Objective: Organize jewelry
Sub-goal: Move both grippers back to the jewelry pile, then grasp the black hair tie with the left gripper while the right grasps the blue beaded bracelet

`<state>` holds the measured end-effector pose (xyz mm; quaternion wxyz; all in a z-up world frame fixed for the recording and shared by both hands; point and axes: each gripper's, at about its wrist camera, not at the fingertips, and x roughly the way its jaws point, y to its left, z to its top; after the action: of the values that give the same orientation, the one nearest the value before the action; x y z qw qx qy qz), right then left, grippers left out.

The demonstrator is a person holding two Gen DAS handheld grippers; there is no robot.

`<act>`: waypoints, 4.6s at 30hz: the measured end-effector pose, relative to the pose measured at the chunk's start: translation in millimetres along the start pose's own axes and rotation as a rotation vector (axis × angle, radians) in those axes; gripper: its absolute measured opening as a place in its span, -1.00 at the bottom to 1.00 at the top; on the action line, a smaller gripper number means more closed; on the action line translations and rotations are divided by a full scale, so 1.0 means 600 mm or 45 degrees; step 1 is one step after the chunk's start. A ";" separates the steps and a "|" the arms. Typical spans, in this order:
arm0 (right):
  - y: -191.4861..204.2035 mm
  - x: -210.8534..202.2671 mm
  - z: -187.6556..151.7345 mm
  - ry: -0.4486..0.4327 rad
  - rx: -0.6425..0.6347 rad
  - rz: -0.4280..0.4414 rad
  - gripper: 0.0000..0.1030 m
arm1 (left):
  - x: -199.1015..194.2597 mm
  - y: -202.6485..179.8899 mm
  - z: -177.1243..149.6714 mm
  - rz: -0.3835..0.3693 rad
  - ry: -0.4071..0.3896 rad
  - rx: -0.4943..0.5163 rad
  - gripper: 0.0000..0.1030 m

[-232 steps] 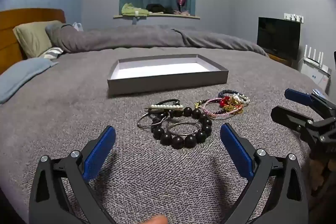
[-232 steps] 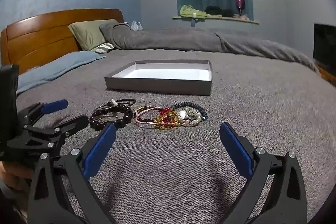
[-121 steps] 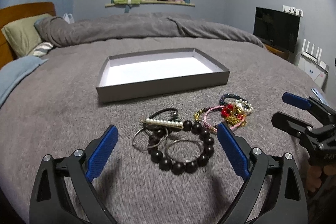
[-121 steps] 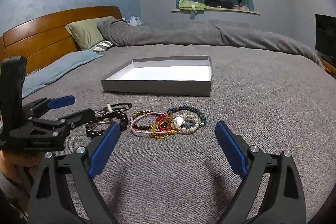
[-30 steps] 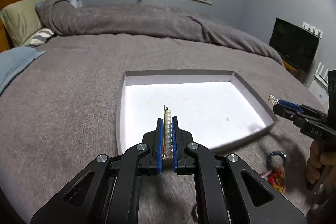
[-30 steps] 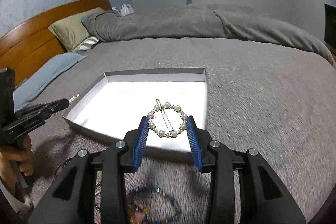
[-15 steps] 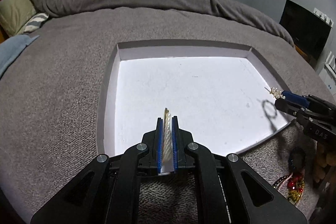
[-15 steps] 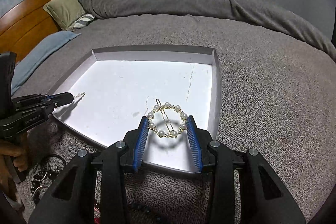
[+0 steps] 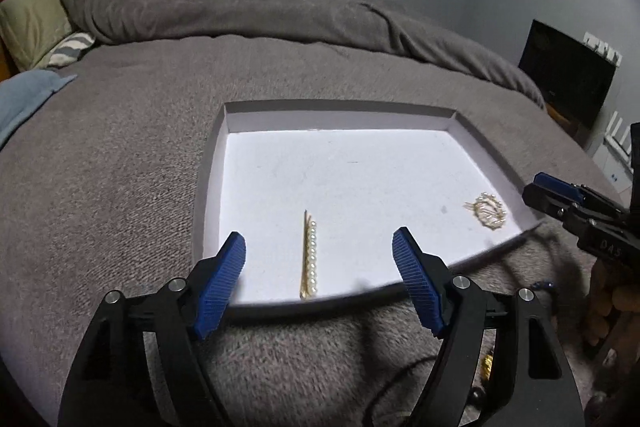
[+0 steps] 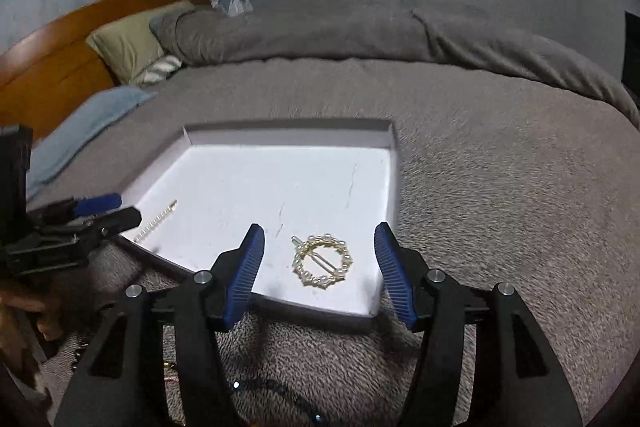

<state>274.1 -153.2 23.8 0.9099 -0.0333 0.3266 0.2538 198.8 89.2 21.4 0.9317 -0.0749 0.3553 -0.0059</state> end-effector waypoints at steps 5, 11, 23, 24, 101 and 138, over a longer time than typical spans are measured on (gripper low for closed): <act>-0.004 -0.038 -0.014 -0.036 0.002 -0.011 0.13 | -0.044 -0.015 -0.017 -0.038 -0.073 0.026 0.49; -0.007 -0.058 -0.036 -0.035 0.038 0.005 0.14 | -0.064 -0.037 -0.048 -0.080 -0.068 0.069 0.50; -0.016 -0.082 -0.088 0.004 0.091 -0.016 0.14 | -0.067 -0.034 -0.090 -0.112 -0.037 0.049 0.50; -0.017 -0.083 -0.091 0.006 0.097 -0.016 0.14 | -0.068 -0.033 -0.091 -0.113 -0.039 0.047 0.50; -0.010 -0.059 -0.129 0.211 0.095 0.025 -0.16 | -0.042 -0.079 -0.123 -0.357 0.194 0.230 -0.92; -0.057 -0.066 -0.118 0.172 0.186 -0.065 -0.67 | -0.019 -0.033 -0.102 -0.209 0.224 0.095 -0.54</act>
<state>224.1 -216.2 -11.1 0.8920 0.0079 0.4038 0.2030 150.8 61.7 -13.4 0.8955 -0.0683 0.4279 -0.1018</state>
